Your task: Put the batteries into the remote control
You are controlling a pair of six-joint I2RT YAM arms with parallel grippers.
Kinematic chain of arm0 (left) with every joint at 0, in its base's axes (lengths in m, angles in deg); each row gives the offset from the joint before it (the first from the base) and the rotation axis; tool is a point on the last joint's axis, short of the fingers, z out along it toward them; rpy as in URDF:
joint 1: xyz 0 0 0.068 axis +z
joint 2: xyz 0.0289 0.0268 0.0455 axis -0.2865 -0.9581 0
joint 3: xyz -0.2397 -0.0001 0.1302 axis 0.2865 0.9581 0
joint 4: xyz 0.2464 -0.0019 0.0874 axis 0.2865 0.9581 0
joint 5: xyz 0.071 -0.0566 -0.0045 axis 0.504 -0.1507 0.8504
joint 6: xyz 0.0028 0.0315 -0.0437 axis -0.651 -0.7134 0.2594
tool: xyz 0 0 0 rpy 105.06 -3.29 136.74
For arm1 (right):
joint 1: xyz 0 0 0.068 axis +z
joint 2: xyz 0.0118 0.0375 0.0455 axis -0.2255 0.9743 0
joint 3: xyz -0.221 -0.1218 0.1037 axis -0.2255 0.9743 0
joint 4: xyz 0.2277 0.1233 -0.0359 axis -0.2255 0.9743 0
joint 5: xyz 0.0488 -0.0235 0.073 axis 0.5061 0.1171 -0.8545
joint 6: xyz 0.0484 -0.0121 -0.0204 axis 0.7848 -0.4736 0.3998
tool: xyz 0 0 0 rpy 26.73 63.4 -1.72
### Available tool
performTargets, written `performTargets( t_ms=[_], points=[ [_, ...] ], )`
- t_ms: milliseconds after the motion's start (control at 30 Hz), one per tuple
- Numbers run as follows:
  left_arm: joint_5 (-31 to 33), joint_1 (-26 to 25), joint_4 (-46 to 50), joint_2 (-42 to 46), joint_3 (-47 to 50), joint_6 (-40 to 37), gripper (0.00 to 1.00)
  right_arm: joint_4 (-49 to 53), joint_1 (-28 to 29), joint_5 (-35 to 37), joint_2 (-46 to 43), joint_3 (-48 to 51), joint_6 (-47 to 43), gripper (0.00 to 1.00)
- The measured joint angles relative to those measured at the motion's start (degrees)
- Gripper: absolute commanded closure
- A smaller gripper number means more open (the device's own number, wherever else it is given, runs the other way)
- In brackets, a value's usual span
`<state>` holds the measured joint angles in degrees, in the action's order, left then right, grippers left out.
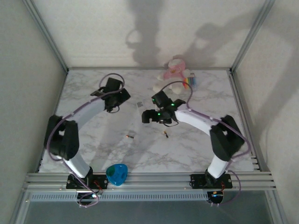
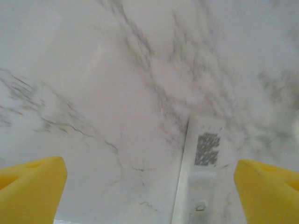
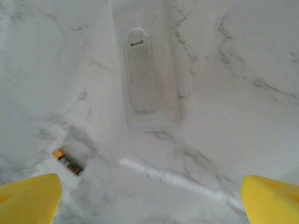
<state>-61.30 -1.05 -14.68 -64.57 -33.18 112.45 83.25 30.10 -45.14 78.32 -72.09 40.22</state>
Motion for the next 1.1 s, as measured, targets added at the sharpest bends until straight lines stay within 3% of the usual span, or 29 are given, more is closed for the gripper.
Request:
performTargets(
  t_ms=[233, 467, 667, 867, 1100],
  points=[
    [-2.5, 3.2, -1.6, 8.2, 5.9, -0.5, 0.06, 5.7, 2.2, 4.8, 13.6, -13.1, -5.6, 0.01],
    [-3.1, 4.3, -2.6, 11.1, 9.0, -1.3, 0.03, 10.6, 2.3, 8.2, 19.4, -15.8, -10.3, 0.01],
    [-3.1, 4.7, -4.1, 13.2, 9.4, -2.4, 0.02, 12.5, 1.5, 11.2, 19.4, -15.6, -12.1, 0.01],
    [-3.1, 4.7, -5.9, 14.0, 10.8, -3.1, 0.01, 14.4, -3.9, 13.0, 17.2, -14.1, -13.2, 0.02],
    [-5.5, 4.7, -9.7, 14.8, 14.8, -4.0, 0.01, 16.2, -6.4, 11.8, 16.1, -15.0, -13.6, 0.14]
  ],
)
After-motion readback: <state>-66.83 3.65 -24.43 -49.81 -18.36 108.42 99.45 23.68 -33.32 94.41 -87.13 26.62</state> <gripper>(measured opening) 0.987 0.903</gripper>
